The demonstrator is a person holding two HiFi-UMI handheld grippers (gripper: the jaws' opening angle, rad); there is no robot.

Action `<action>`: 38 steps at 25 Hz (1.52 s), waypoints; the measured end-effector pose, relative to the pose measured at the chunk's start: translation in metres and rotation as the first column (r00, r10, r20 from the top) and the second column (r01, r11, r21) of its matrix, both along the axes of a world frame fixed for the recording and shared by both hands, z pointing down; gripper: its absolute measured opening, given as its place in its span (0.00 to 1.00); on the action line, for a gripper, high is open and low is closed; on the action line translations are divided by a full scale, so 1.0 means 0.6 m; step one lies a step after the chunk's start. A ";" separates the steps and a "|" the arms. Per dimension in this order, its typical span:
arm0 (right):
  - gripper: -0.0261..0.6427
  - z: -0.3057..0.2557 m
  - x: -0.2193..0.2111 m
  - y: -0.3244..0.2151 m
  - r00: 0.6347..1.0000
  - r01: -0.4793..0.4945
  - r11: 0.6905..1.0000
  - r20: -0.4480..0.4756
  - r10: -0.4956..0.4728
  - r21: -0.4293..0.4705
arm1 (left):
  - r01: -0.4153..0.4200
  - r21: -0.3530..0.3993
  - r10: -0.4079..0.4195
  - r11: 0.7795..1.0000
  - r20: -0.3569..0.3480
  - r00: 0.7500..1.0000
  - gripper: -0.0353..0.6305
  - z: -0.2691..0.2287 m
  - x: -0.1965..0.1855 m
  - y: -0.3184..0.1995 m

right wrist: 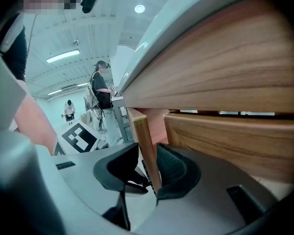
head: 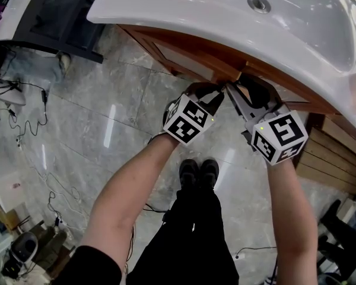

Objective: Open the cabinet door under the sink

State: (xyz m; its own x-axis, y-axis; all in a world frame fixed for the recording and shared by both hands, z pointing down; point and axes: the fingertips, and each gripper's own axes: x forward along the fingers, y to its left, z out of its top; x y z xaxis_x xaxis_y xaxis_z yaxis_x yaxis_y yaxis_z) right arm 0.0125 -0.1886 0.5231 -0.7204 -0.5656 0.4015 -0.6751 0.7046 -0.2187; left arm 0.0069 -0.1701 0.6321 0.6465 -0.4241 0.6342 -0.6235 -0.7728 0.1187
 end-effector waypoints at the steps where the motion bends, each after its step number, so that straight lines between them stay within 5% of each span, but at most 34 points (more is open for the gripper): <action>1: 0.24 -0.001 -0.003 0.000 1.000 0.006 1.000 0.001 -0.006 0.003 | -0.001 0.001 0.001 1.000 0.000 1.000 0.18 0.000 0.000 0.001; 15: 0.19 -0.004 -0.040 0.067 0.984 0.176 0.984 -0.006 -0.176 0.021 | 0.012 0.005 -0.012 1.000 -0.009 1.000 0.19 -0.002 -0.033 0.055; 38: 0.19 -0.005 -0.186 0.219 0.985 0.172 0.984 0.004 -0.172 -0.051 | -0.038 -0.008 0.038 0.999 -0.016 0.999 0.19 -0.001 -0.189 0.184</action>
State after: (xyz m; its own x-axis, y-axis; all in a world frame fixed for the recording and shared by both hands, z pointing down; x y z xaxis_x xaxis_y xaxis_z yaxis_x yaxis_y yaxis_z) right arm -0.0992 -0.0575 0.5202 -0.8050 -0.4119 0.4270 -0.5449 0.7980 -0.2575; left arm -0.1066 -0.0600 0.6316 0.6723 -0.3937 0.6269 -0.5915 -0.7949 0.1351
